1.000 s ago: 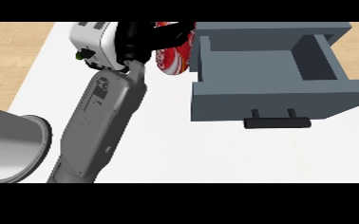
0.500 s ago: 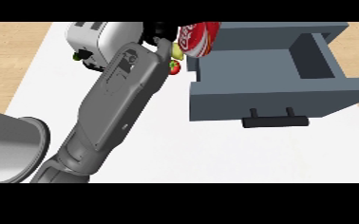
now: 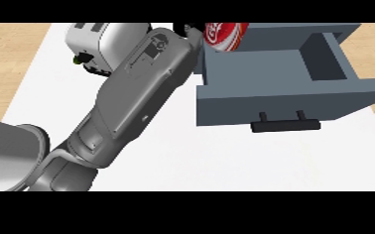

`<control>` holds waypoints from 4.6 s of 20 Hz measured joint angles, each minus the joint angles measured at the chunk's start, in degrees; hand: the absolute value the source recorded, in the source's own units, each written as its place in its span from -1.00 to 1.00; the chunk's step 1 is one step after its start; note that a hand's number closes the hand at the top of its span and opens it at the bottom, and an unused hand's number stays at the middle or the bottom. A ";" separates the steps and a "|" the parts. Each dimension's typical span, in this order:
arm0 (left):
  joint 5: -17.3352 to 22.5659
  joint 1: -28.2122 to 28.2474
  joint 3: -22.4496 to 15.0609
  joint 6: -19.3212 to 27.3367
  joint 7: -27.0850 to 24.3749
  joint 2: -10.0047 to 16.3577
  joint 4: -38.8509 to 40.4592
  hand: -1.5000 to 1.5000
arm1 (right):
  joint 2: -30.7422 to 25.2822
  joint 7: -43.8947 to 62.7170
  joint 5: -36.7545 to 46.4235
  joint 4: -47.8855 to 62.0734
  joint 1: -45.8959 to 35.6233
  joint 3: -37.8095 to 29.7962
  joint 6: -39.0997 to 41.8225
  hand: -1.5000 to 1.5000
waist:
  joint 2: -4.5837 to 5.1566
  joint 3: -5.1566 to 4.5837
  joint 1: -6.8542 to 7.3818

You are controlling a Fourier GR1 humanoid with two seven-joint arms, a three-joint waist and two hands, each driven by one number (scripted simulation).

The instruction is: Pick up the can, place it into the drawer and close the drawer

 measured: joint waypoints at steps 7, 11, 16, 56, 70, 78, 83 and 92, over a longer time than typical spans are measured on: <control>7.26 -4.00 -4.64 1.65 -3.22 0.01 6.61 1.00 | -1.26 0.18 -2.37 1.23 -0.02 -1.53 1.37 -1.00 | 0.10 0.03 -1.06; 10.71 -5.72 -7.64 2.93 -4.41 0.00 9.38 1.00 | -1.18 0.42 -2.70 0.96 -0.22 -1.82 1.32 -1.00 | 0.18 0.05 -1.37; 14.98 -6.79 -11.07 3.51 -5.27 0.01 12.22 1.00 | -1.42 2.54 -2.39 -0.70 -1.84 -0.81 -0.45 -1.00 | 0.34 0.05 -1.73; 30.43 -8.42 -20.77 9.12 -19.06 0.00 17.47 -1.00 | -6.18 -8.41 22.93 -6.68 -13.15 5.63 3.87 -1.00 | 0.72 0.01 -0.29; 31.37 -8.90 -20.38 10.62 -17.24 0.00 16.49 -1.00 | -4.78 -14.57 63.15 6.11 -26.96 28.75 -6.27 -1.00 | 0.19 -0.03 2.33; 29.14 -7.11 -20.41 10.42 -14.15 2.80 13.71 -1.00 | -6.52 -17.12 78.23 23.94 -38.17 36.09 -13.05 -1.00 | -0.22 -0.06 4.02; 27.61 -5.72 -20.57 10.06 -11.87 5.98 11.62 -1.00 | -8.27 -20.14 85.16 36.13 -43.60 38.57 -17.36 -1.00 | -0.24 -0.05 4.21; 24.98 -1.81 -20.73 11.94 -7.07 11.27 2.96 -1.00 | -6.83 -19.84 94.60 59.33 -54.36 39.11 -27.78 -1.00 | -0.38 -0.04 4.77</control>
